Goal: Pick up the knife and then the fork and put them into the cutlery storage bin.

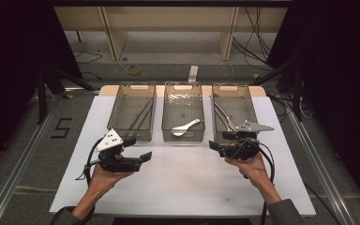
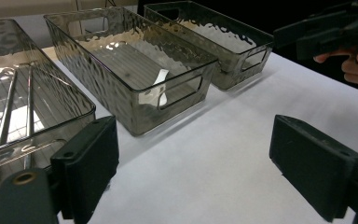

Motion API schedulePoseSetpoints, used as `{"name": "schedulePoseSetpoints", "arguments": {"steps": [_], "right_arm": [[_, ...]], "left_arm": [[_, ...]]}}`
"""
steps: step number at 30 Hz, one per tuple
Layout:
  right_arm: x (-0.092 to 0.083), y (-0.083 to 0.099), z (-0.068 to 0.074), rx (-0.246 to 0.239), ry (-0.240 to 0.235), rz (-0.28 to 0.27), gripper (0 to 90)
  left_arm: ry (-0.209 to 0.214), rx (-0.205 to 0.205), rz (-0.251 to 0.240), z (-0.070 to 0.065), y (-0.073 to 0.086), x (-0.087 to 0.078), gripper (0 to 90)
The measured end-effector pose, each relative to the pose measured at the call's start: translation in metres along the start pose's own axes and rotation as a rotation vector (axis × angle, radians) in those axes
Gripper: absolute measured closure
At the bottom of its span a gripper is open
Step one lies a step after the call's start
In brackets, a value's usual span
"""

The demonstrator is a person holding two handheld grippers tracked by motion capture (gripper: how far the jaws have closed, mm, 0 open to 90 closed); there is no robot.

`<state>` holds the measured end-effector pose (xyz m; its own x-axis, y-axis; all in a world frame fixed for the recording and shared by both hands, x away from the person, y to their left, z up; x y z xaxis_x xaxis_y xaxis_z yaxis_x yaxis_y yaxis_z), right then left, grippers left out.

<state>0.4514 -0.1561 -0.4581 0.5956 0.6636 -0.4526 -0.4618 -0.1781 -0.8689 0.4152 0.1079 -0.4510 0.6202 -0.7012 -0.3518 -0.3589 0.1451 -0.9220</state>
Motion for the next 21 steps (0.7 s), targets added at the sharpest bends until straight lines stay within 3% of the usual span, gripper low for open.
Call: {"name": "schedulePoseSetpoints", "arguments": {"steps": [8,21], "right_arm": [[-0.006,0.005,0.009,-0.013,-0.017,-0.013,26.5],[-0.026,0.019,0.014,-0.012,-0.021,-0.050,24.1]], "left_arm": [[0.006,0.004,0.012,-0.001,0.002,0.001,15.1],[0.042,-0.052,0.007,-0.002,0.002,0.000,14.2]]}}
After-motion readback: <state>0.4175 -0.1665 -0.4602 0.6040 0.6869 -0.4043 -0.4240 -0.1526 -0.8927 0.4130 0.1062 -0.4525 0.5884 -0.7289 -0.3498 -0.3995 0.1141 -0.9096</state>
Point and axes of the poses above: each handheld gripper's, and its own axes: x roughly forward along the jaws, y roughly out of its underside, z roughly to its left, the point moved 10 cm from there along x, roughly forward along the jaws, and after that the axes turned 2 degrees about -z, right-handed, at the moved point
